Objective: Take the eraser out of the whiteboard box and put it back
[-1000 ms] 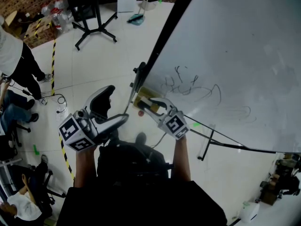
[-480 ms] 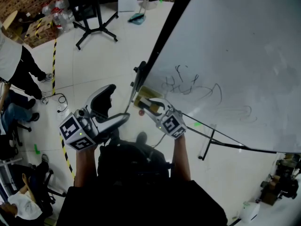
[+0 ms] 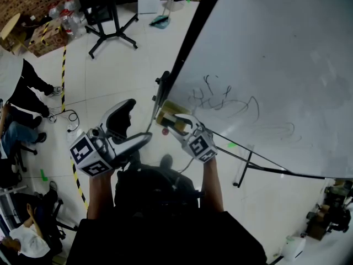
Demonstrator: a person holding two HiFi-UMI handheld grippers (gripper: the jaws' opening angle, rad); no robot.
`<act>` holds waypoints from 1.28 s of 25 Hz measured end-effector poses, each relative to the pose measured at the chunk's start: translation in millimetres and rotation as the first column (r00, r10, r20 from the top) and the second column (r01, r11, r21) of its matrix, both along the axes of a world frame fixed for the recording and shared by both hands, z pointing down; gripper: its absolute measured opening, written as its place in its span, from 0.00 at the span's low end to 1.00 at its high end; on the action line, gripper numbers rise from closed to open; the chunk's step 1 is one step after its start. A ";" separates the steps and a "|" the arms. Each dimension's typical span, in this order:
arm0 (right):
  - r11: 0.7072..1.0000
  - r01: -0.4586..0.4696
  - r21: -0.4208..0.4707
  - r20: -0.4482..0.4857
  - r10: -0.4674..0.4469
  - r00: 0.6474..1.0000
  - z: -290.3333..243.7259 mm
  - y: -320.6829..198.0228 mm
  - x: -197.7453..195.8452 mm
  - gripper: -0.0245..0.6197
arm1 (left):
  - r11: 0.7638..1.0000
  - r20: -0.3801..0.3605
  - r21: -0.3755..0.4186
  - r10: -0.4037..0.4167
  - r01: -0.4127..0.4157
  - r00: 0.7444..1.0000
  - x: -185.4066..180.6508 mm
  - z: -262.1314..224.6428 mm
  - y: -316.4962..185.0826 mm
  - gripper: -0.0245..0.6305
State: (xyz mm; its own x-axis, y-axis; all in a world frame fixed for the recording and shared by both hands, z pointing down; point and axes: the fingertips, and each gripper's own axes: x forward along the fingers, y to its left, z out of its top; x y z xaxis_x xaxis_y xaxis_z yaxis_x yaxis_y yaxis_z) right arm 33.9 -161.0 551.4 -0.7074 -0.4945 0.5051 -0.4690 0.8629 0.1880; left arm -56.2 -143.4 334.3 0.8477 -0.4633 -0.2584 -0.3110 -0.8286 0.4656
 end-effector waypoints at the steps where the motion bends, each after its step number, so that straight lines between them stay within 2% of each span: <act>1: 1.000 -0.002 0.002 0.001 0.002 1.000 0.0 -0.1 0.4 0.34 | 1.000 0.000 0.000 0.000 0.000 1.000 0.1 0.1 0.2 0.67; 8: 1.000 -0.008 0.010 0.034 0.008 0.999 -9.8 -0.2 3.5 0.35 | 1.000 0.003 -0.001 -0.004 0.004 1.000 1.3 -0.4 0.9 0.67; 15: 0.998 -0.065 0.015 0.214 0.060 0.975 -47.4 -5.8 14.0 0.35 | 1.000 0.011 0.002 -0.004 0.004 1.000 6.3 -0.8 2.0 0.67; 21: 0.994 -0.106 0.031 0.392 0.086 0.916 -96.3 -6.2 24.2 0.35 | 1.000 0.030 0.004 -0.011 0.011 0.999 12.8 -3.0 6.8 0.67; 26: 0.993 -0.105 0.054 0.530 0.060 0.846 -134.5 0.1 40.4 0.27 | 1.000 0.053 0.006 -0.031 0.031 0.998 23.4 -4.2 14.9 0.67; 28: 0.993 -0.098 0.067 0.567 0.043 0.822 -146.1 4.0 46.4 0.25 | 0.999 0.065 0.005 -0.040 0.040 0.997 27.9 -4.7 19.1 0.67; 32: 0.993 -0.080 0.084 0.602 0.014 0.798 -161.3 15.4 58.2 0.23 | 0.999 0.089 0.004 -0.053 0.053 0.995 40.0 -6.7 28.1 0.67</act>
